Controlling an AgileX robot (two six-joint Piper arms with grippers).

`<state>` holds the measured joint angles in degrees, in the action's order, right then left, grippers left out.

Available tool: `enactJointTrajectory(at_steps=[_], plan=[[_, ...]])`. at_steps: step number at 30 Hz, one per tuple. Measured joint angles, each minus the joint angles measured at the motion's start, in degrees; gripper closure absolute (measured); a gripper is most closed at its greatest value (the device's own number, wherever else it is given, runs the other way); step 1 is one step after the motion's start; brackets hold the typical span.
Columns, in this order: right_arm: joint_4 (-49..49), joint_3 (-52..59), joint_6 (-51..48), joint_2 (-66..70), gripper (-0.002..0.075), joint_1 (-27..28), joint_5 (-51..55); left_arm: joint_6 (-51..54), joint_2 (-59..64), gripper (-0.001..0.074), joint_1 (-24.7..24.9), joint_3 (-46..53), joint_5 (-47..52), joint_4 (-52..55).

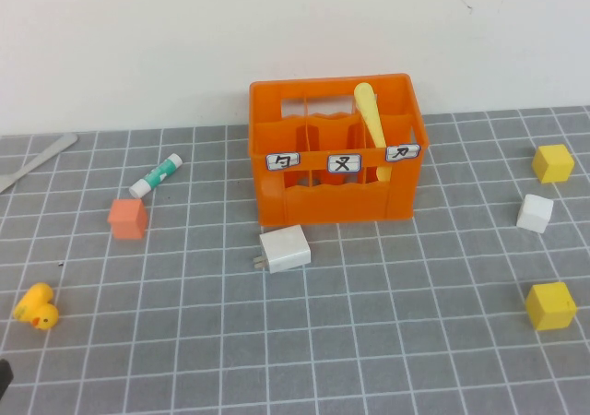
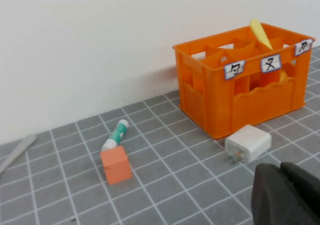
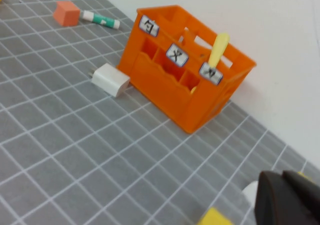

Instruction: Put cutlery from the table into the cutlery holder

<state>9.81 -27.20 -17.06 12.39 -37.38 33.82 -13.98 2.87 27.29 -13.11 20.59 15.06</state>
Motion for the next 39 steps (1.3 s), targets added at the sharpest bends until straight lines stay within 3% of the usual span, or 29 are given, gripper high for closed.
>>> enactJointTrajectory(at_steps=[8,30,34,39], plan=[[-1.09,8.83,3.62,-12.64,0.0729,0.00,0.00,0.11,0.00,0.0735,0.00,0.00,-0.18,3.65],[-2.57,11.20,3.85,-13.16,0.0729,0.00,0.37,-1.62,-0.39,0.0735,0.00,0.54,0.95,3.65],[-2.67,11.20,3.85,-13.16,0.0729,0.00,0.37,-1.36,-2.80,0.0735,-3.34,1.16,1.83,2.13],[-2.67,11.20,3.85,-13.16,0.0729,0.00,0.24,8.55,-3.60,0.0735,-14.23,3.22,1.46,-8.35]])
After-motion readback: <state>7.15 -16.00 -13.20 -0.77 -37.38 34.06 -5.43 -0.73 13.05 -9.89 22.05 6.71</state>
